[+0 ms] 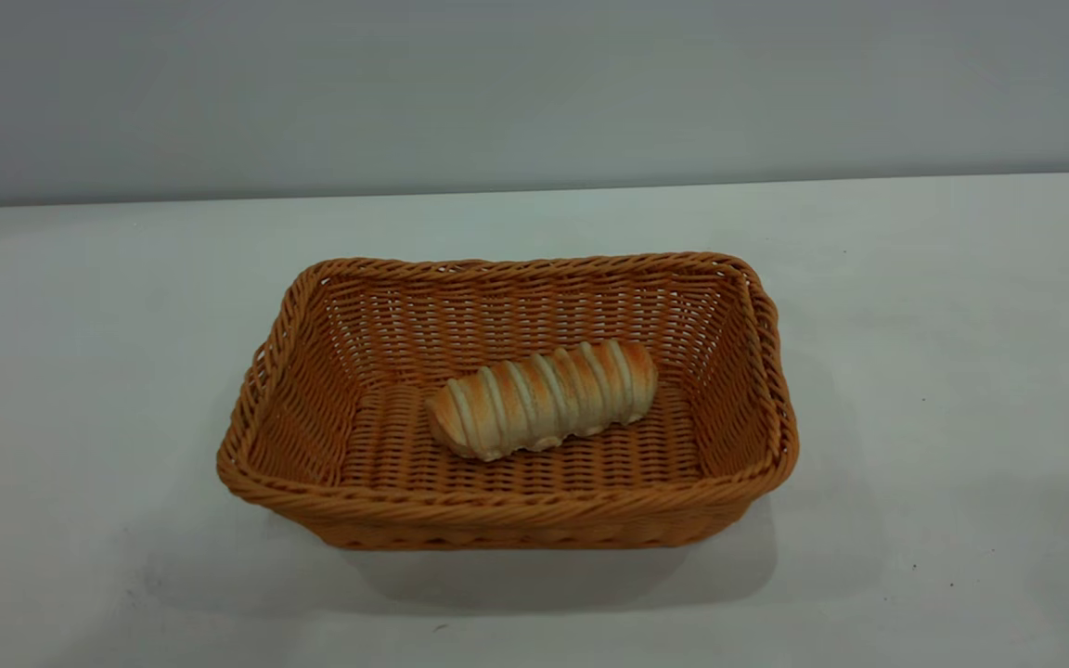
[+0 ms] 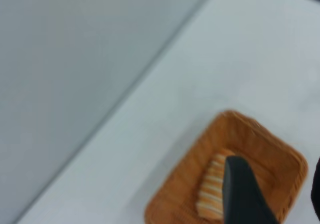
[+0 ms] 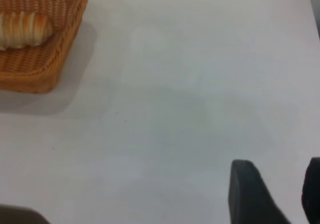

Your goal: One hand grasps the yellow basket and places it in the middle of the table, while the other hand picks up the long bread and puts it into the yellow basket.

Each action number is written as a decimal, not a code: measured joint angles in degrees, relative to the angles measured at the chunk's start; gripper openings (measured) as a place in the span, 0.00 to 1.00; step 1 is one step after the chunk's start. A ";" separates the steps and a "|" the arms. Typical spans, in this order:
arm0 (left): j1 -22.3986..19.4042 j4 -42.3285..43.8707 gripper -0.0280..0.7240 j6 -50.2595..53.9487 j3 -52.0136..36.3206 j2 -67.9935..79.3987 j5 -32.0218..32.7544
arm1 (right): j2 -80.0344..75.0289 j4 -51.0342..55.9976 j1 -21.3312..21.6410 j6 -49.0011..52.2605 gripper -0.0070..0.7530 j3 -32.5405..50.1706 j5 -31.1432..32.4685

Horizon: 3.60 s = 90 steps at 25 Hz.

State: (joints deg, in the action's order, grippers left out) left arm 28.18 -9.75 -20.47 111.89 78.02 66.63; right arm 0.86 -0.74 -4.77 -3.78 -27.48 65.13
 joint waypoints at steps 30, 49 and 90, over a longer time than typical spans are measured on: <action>-3.25 16.02 0.57 23.98 -62.95 -75.46 0.33 | 0.00 -0.08 0.00 0.06 0.41 0.00 0.00; -20.52 10.34 0.57 20.47 -81.83 -79.32 -0.97 | 0.00 -0.13 0.00 0.11 0.41 0.00 0.00; -26.30 9.75 0.37 19.58 -83.94 -79.32 -1.57 | 0.00 -0.13 0.00 0.22 0.41 0.00 0.00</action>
State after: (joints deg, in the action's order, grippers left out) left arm 1.88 0.00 -0.89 27.95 -1.30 65.06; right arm 0.86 -0.87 -4.77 -3.56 -27.48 65.13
